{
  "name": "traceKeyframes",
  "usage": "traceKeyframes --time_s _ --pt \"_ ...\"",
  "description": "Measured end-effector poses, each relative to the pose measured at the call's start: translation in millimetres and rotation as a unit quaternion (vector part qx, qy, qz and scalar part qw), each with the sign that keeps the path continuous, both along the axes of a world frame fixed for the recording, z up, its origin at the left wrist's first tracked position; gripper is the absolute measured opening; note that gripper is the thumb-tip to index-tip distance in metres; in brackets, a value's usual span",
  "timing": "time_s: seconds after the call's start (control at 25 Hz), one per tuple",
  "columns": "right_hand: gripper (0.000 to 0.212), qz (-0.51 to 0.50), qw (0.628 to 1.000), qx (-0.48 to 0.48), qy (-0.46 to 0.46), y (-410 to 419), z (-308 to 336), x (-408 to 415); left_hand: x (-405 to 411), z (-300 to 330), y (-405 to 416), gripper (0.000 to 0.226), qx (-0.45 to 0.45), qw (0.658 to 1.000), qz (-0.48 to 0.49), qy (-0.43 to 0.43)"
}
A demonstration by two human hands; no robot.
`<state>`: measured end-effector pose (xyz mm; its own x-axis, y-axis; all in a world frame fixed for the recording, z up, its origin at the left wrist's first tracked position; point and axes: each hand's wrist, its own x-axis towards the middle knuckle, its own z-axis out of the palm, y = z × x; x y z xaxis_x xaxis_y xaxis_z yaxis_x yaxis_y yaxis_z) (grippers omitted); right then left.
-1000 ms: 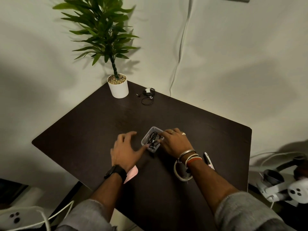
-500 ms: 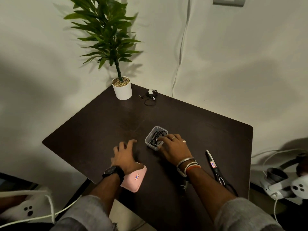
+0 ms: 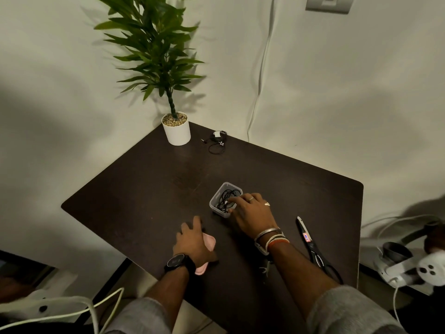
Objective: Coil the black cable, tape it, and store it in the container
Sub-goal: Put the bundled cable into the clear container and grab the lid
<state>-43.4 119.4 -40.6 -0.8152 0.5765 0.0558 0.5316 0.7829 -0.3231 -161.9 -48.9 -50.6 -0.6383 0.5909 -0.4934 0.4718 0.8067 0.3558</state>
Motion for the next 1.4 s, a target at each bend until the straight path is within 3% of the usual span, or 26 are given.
traceKeyframes --time_s 0.16,0.28,0.4,0.56,0.72,0.92,1.12,1.28,1.4 --pt "0.037 -0.023 0.999 0.003 0.027 3.7 -1.3 3.1 -6.0 9.4 2.5 0.111 0.025 1.0 0.004 0.0" --pt "0.035 -0.062 0.997 -0.018 0.038 7.8 -3.3 5.5 -18.2 29.5 23.1 0.087 0.132 0.99 0.046 0.015" --pt "0.036 -0.126 0.987 -0.073 0.065 15.6 -6.1 1.2 -30.3 50.3 62.4 0.085 0.197 0.979 0.03 0.039" --pt "0.037 -0.178 0.968 -0.146 0.096 29.6 -12.0 -5.9 -32.0 51.0 113.6 0.085 0.149 0.987 -0.037 0.037" --pt "0.039 -0.172 0.97 -0.151 0.079 34.0 -20.4 -1.5 -31.1 37.8 136.6 0.09 0.115 0.992 -0.054 0.01" --pt "0.039 -0.175 0.97 -0.154 0.072 34.5 -25.1 3.0 -33.0 28.9 150.1 0.097 0.093 0.992 -0.075 0.044" --pt "0.037 -0.176 0.973 -0.133 0.066 38.7 -24.3 14.1 -40.1 9.9 146.6 0.08 0.102 0.986 -0.102 0.087" --pt "0.038 -0.174 0.98 -0.088 0.047 38.0 -16.9 37.2 -39.7 10.0 144.6 0.082 0.078 0.985 -0.125 0.09" --pt "0.039 -0.201 0.98 -0.008 -0.012 36.4 -9.0 80.0 -17.4 23.7 128.9 0.071 0.157 0.949 -0.172 0.212"
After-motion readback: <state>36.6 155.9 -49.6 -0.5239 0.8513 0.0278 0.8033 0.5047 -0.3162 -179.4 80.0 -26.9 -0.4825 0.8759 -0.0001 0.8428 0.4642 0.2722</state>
